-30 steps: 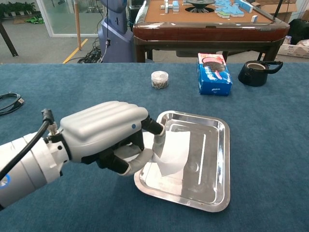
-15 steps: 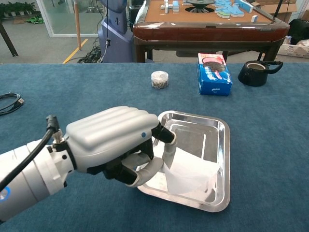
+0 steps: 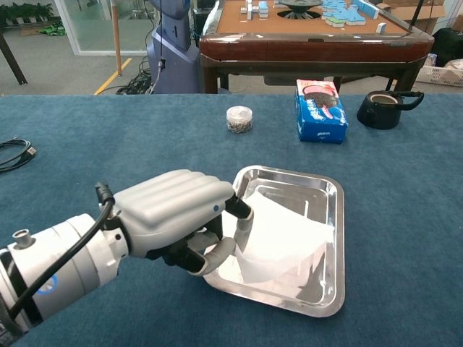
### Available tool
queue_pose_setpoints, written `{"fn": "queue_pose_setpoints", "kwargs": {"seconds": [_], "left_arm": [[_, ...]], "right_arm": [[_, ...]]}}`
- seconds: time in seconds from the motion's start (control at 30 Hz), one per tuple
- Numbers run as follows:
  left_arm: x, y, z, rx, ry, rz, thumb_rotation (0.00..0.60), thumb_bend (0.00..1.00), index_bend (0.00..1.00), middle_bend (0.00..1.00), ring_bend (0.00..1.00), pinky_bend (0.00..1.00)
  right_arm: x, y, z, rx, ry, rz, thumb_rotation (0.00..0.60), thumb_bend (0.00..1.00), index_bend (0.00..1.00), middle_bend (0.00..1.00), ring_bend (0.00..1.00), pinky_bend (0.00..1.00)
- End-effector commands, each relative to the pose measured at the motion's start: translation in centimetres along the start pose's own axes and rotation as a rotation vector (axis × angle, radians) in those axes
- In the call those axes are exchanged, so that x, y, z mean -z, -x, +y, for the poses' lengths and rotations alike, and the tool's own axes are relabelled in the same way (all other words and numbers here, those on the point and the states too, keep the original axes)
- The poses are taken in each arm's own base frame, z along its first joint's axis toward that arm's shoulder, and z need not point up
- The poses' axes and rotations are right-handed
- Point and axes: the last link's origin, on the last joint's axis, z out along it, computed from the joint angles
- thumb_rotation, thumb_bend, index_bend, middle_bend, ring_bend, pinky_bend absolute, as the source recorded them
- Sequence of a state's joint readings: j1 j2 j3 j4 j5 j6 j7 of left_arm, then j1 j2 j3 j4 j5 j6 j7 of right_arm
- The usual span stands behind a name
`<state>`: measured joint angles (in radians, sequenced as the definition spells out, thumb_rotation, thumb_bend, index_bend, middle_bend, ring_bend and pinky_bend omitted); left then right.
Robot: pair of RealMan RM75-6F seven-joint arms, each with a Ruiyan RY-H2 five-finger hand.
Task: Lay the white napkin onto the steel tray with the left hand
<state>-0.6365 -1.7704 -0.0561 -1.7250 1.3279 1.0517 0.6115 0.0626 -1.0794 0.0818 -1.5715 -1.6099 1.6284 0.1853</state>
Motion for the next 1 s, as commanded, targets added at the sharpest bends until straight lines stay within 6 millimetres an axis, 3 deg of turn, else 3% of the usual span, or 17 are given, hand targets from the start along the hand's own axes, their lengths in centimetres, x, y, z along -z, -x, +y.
{"fn": "queue_pose_setpoints", "kwargs": {"seconds": [0.03,0.33,0.5,0.7,0.83,1.0], "left_arm": [[-0.2,0.2,0.1,-0.003,0.0,-0.009,0.6,0.55,0.59,1.0,1.0,1.0],[-0.7,0.2,0.8,-0.009,0.015,-0.022,0.6,0.55,0.59,1.0,1.0,1.0],[-0.9,0.2,0.9,-0.014,0.018,-0.021,0.6,0.54,0.5,1.0,1.0,1.0],[-1.0,0.3,1.1,-0.018,0.032,-0.02,0.6,0.42,0.38,1.0,1.0,1.0],[-1.0,0.3,1.3,-0.016,0.039,-0.02,0.6,0.35,0.36,1.0,1.0,1.0],[-0.8,0.2,1.4,-0.026,0.049,-0.019,0.6,0.35,0.36,1.0,1.0,1.0]], "right_arm": [[0.0,0.0,0.0,0.0,0.0,0.0,0.6,0.03,0.36,0.26,0.12,0.23],[0.0,-0.1,0.0,-0.001,0.0,0.003,0.6,0.03,0.36,0.26,0.12,0.23],[0.0,-0.1,0.0,-0.003,-0.001,0.003,0.6,0.03,0.36,0.26,0.12,0.23],[-0.1,0.0,0.0,-0.004,-0.002,0.001,0.6,0.03,0.36,0.26,0.12,0.23],[-0.1,0.0,0.0,-0.004,-0.002,-0.001,0.6,0.03,0.36,0.26,0.12,0.23],[-0.1,0.1,-0.1,-0.004,-0.003,-0.003,0.6,0.03,0.36,0.26,0.12,0.23]]}}
